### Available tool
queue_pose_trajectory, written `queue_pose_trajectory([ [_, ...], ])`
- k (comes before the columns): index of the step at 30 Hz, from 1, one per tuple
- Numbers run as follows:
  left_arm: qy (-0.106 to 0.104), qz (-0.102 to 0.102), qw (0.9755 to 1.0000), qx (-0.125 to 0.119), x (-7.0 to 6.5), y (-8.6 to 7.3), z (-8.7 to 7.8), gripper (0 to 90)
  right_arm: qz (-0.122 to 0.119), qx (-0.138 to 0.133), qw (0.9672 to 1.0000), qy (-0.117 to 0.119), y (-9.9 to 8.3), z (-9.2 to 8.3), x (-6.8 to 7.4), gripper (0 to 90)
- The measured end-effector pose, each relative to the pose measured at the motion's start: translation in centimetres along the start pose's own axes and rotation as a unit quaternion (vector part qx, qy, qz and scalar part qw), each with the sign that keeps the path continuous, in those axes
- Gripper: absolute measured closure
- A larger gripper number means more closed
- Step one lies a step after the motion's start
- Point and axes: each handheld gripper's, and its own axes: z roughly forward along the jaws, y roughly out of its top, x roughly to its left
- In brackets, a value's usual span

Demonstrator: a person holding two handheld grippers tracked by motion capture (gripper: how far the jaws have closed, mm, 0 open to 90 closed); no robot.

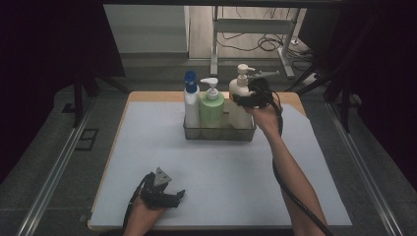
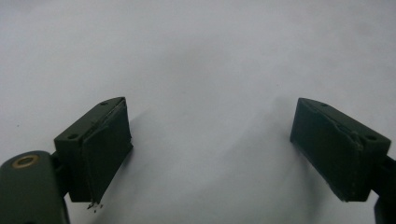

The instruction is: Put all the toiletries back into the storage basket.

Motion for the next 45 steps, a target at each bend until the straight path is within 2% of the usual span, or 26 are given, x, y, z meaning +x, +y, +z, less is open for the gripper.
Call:
queue_pose_trajectory([
  [13, 0.0, 0.0, 1.0, 0.0, 0.0, 0.0, 0.0, 12.1, -0.001, 0.021, 0.9998, 0.0, -1.4, 0.2, 0.1, 36.2],
  [26, 0.0, 0.0, 1.0, 0.0, 0.0, 0.0, 0.0, 12.1, -0.003, 0.043, 0.9991, 0.001, -2.7, 1.3, 0.4, 36.2],
  [35, 0.0, 0.0, 1.0, 0.0, 0.0, 0.0, 0.0, 12.1, 0.002, 0.04, 0.9992, 0.0, -3.2, 1.5, 0.4, 36.0],
  [45, 0.0, 0.0, 1.0, 0.0, 0.0, 0.0, 0.0, 12.1, 0.009, 0.028, 0.9995, 0.016, -4.0, 1.2, -0.1, 33.4],
])
